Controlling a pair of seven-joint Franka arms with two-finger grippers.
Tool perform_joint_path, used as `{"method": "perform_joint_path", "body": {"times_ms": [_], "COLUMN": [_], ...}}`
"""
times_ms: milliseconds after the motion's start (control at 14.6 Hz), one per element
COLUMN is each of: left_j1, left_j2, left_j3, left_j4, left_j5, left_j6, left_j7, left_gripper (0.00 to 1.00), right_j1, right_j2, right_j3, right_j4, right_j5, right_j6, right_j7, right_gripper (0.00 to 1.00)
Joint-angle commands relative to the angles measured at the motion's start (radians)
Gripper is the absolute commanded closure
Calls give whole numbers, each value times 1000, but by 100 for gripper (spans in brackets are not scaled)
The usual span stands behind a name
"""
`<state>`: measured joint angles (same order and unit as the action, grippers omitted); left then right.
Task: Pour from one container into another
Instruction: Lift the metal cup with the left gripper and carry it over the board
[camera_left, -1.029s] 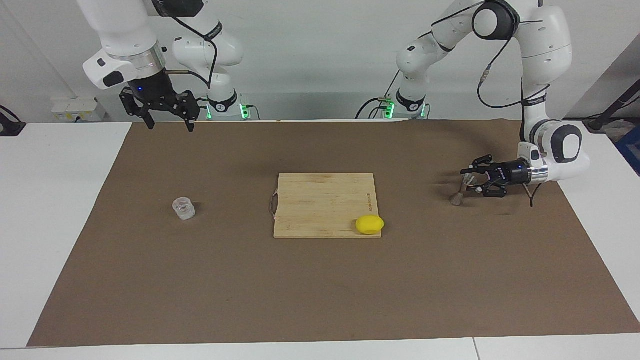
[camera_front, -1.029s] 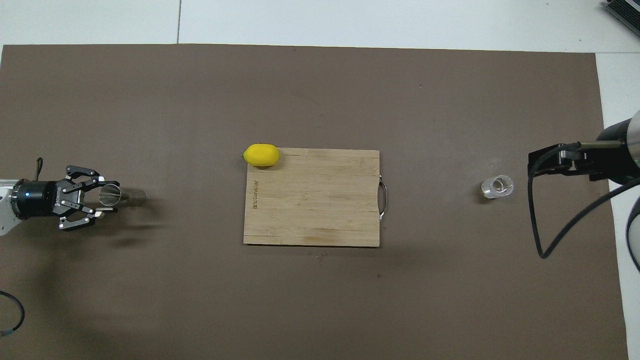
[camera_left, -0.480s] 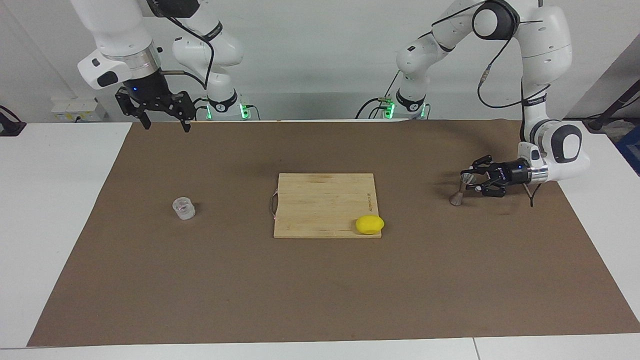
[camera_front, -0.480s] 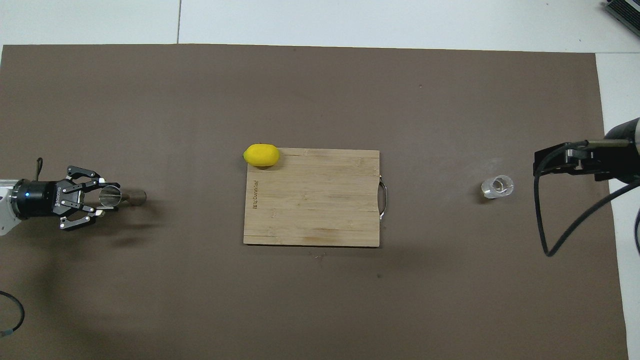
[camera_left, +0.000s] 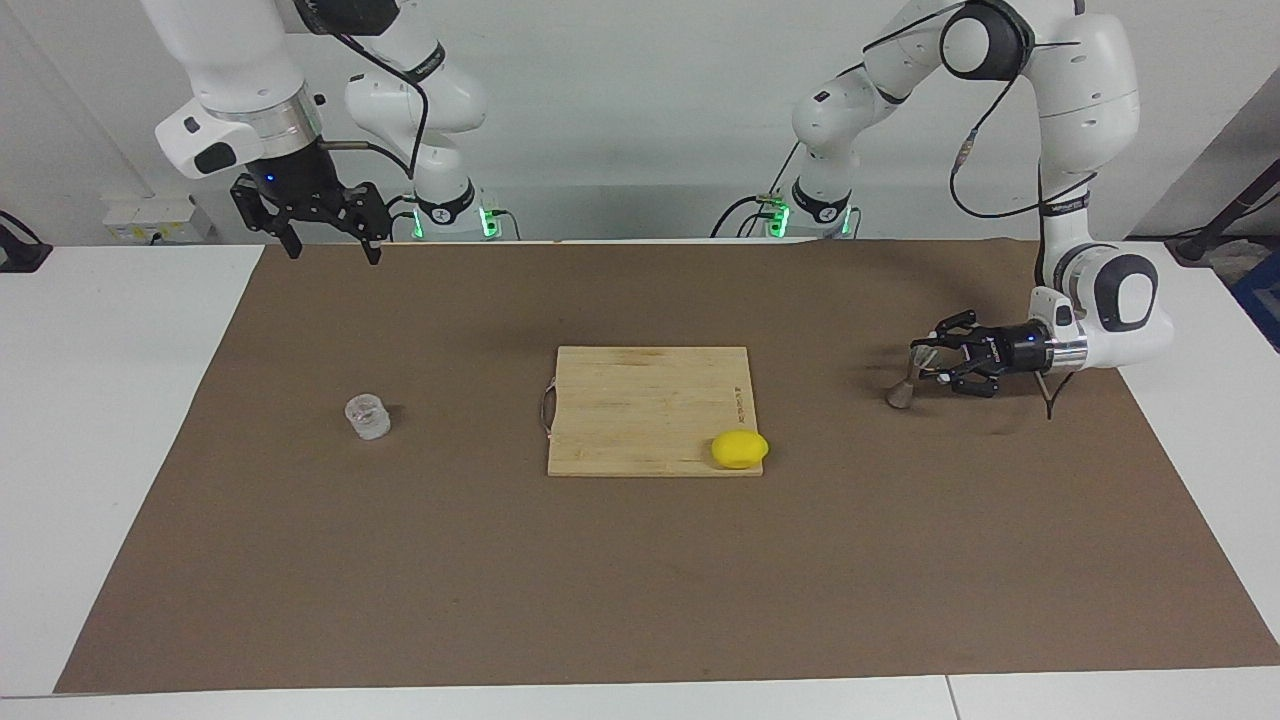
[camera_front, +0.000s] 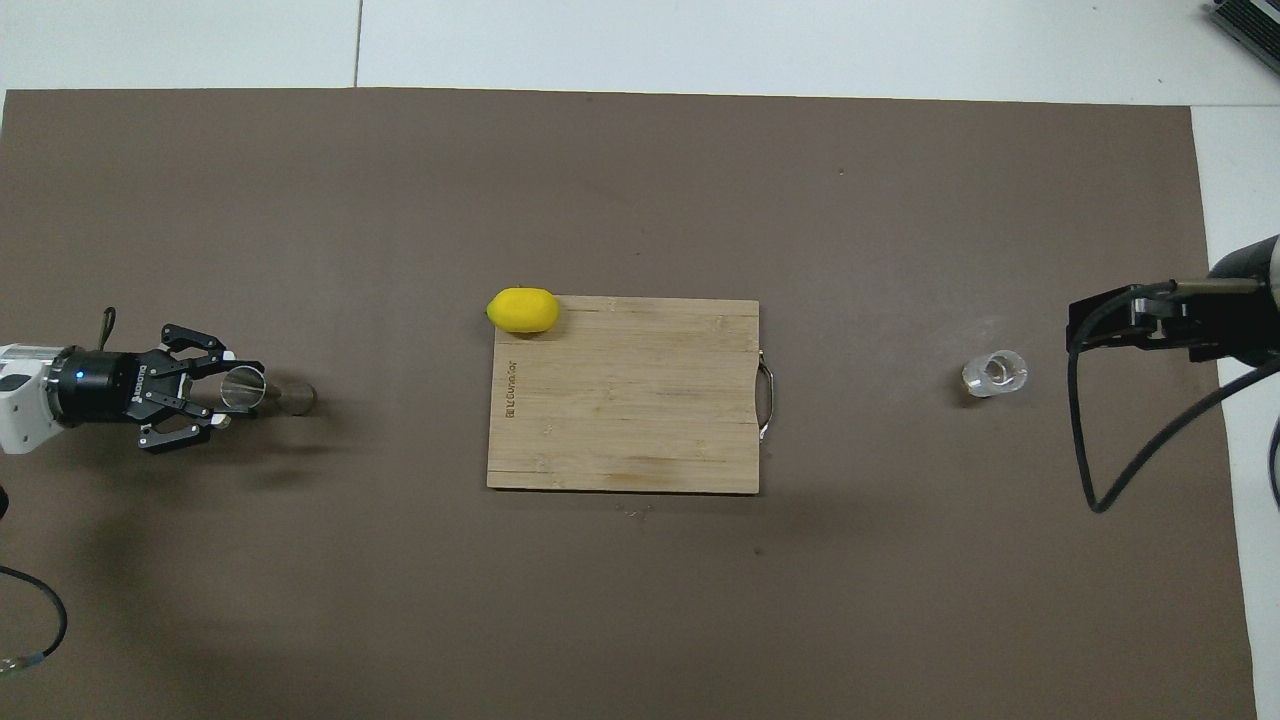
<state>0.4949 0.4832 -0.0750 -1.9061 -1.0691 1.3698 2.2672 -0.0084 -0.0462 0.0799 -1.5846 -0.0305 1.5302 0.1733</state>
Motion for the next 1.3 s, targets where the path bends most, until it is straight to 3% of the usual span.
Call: {"method": "perform_joint_path", "body": {"times_ms": [0, 412, 755, 1235], "left_j1": [-61, -183, -274, -449], "left_j2": [-5, -17, -99, -173], "left_j3": [11, 12, 11, 9], "left_j4": [10, 6, 6, -57], "left_j5": [-44, -135, -221, -351], "left_j6": [-20, -3, 0, 124], "left_j7": [-34, -69, -182, -192], "left_gripper": [59, 59, 59, 59], "right_j1": [-13, -13, -13, -13], "right_j2": [-26, -26, -26, -26], "right_j3": [6, 6, 6, 6], "right_j4": [-28, -28, -29, -28], "right_j5": [1, 1, 1, 1], "right_j6": [8, 8, 8, 8], "right_j7": [-15, -15, -15, -15], "right_gripper": [1, 1, 1, 1]}}
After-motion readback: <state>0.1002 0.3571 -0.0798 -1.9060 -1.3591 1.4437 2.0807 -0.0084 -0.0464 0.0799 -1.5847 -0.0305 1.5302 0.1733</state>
